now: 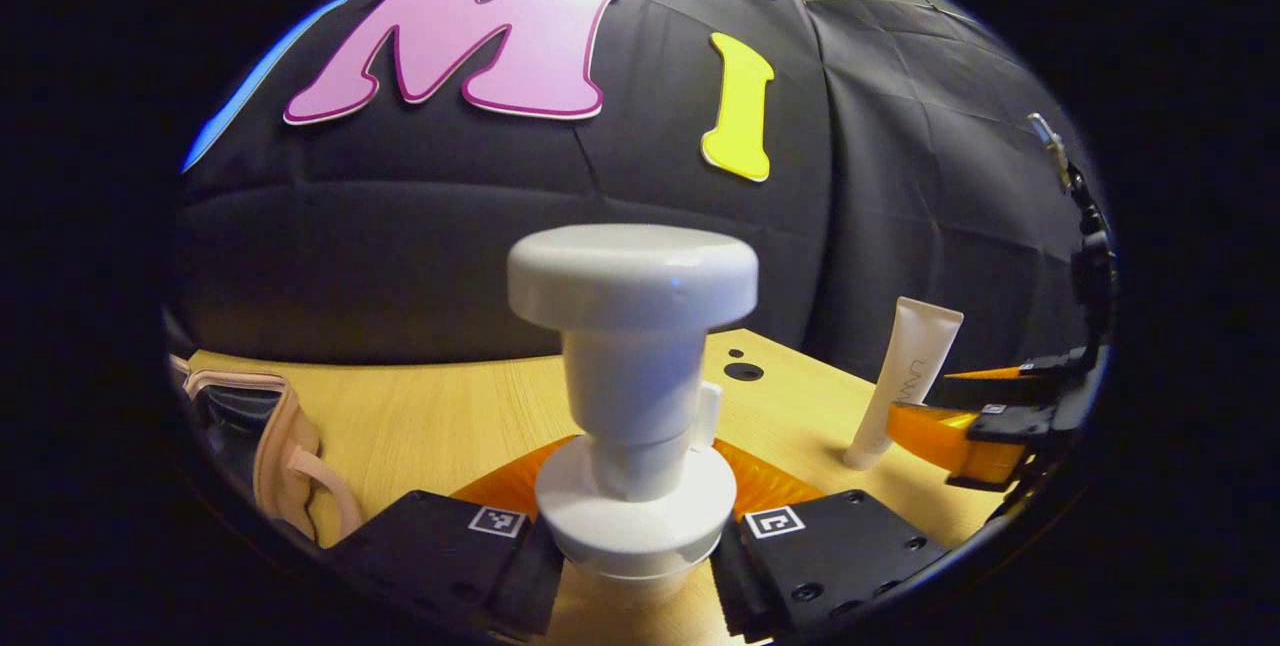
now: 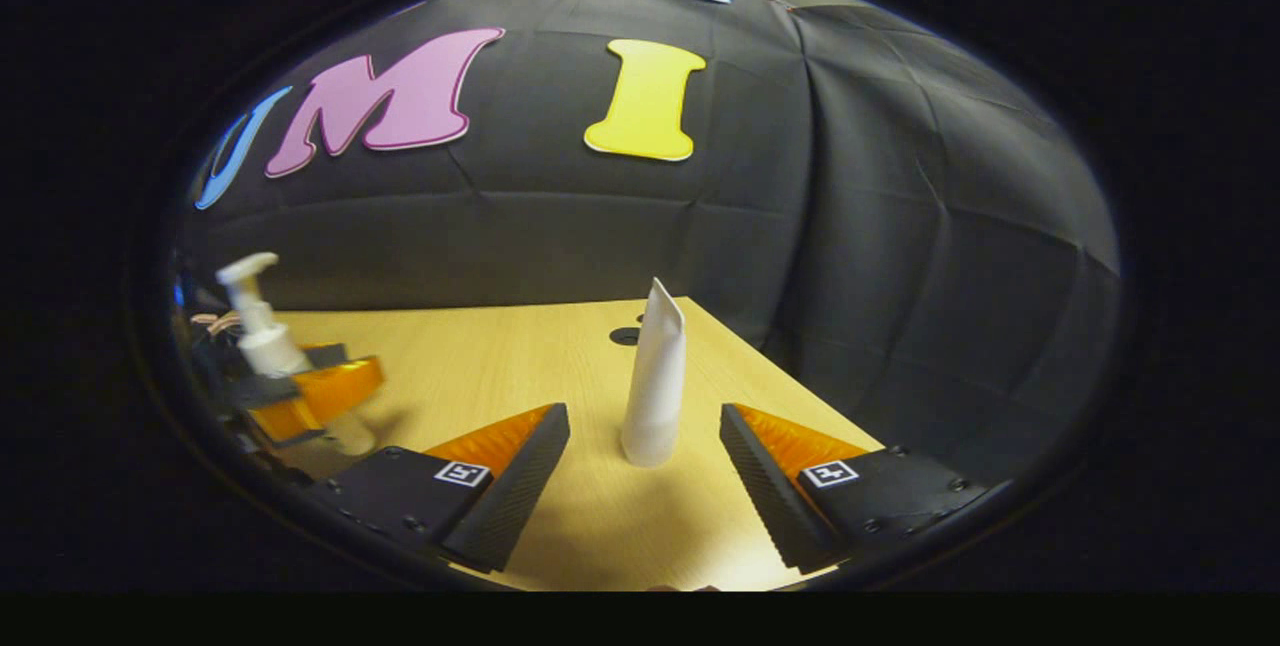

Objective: First open the suitcase, pack the skin care products into it, and then close the suitcase.

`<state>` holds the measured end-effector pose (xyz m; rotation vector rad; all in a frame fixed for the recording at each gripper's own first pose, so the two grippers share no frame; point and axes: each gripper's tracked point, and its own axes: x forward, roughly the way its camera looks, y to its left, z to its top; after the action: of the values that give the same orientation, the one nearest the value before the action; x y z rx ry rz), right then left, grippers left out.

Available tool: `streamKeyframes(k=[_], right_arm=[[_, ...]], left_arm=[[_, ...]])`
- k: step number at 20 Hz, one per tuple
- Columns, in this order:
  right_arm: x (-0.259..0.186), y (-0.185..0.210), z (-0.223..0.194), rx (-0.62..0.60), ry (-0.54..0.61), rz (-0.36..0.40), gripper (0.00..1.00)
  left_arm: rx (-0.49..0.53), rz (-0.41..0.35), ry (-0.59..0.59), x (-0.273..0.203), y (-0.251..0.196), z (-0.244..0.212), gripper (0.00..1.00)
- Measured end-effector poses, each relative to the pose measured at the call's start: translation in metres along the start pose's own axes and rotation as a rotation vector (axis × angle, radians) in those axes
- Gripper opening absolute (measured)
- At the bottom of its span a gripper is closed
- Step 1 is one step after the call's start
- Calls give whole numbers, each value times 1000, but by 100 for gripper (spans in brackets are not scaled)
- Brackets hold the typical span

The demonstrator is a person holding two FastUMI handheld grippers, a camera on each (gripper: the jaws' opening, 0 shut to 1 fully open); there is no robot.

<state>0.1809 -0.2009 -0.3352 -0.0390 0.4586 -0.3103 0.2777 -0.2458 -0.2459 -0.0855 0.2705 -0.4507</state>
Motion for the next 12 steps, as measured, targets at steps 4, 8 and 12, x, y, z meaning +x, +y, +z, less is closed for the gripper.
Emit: streamKeyframes(k=[4, 8, 12], right_arm=[[43, 1, 6, -7, -22, -7, 97], [69, -7, -14, 38, 32, -37, 97], [79, -11, -25, 66, 62, -56, 73]], left_arm=[[-14, -4, 12, -37, 9, 7, 65], [-45, 12, 48, -62, 22, -9, 65], [-50, 22, 91, -76, 33, -25, 65]])
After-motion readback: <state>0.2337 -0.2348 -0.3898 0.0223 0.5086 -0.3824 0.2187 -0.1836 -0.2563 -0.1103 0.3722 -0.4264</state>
